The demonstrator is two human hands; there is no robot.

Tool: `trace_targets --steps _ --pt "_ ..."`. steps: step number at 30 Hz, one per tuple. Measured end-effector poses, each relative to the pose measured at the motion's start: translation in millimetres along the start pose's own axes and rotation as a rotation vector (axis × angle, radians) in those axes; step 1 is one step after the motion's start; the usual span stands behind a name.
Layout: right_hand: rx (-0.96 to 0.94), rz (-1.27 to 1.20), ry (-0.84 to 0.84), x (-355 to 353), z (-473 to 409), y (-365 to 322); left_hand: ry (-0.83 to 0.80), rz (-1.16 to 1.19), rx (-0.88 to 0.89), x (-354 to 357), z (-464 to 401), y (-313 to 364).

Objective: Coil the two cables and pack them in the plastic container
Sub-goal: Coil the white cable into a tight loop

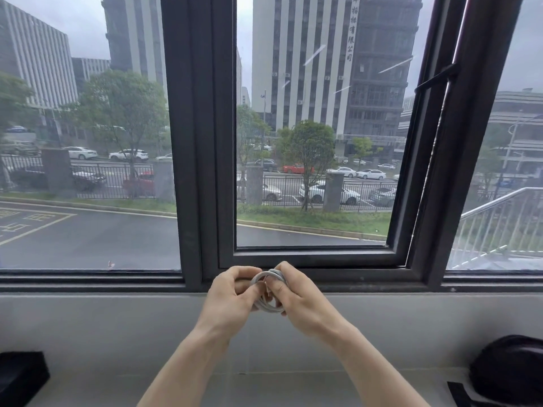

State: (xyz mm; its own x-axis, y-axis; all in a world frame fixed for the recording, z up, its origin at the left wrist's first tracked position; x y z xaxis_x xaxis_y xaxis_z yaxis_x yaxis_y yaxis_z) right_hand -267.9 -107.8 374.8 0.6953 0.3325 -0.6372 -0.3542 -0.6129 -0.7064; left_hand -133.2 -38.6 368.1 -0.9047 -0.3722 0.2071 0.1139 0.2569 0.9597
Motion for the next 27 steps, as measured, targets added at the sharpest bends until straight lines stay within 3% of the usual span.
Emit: trace_targets --steps 4,8,11,13,18,27 --pt "0.084 0.031 -0.072 -4.9 -3.3 6.6 -0.021 0.125 -0.084 -4.4 1.0 -0.8" --pt "0.141 -0.035 -0.154 -11.7 -4.3 11.2 -0.17 0.294 -0.146 -9.0 3.4 -3.4" --pt "0.119 -0.042 -0.167 -10.7 -4.5 13.2 -0.347 0.363 -0.098 -11.5 8.4 -4.2" --pt "0.105 -0.06 -0.156 -8.1 -3.8 14.0 -0.379 0.301 -0.027 -9.8 9.4 -5.4" --pt "0.109 -0.105 -0.127 -6.3 -2.1 11.0 -0.146 -0.04 0.33 -2.3 11.0 -10.5" --pt "0.143 -0.214 -0.101 -9.7 4.8 7.2 0.145 -0.338 0.665 -2.0 14.0 -20.0"
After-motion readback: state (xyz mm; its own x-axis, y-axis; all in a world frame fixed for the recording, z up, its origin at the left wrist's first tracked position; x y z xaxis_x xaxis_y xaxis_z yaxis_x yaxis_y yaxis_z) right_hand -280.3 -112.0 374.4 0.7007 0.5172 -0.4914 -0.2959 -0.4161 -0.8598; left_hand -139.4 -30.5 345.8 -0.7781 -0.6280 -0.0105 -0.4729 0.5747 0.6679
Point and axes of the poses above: each hand's wrist, its own z-axis away from the middle knuckle, its own x-axis out of the palm, y = z × x, the point moved 1 cm from there along -z, towards the middle knuckle, and after that the axes turned 13 degrees about z, right-handed, at the moved point
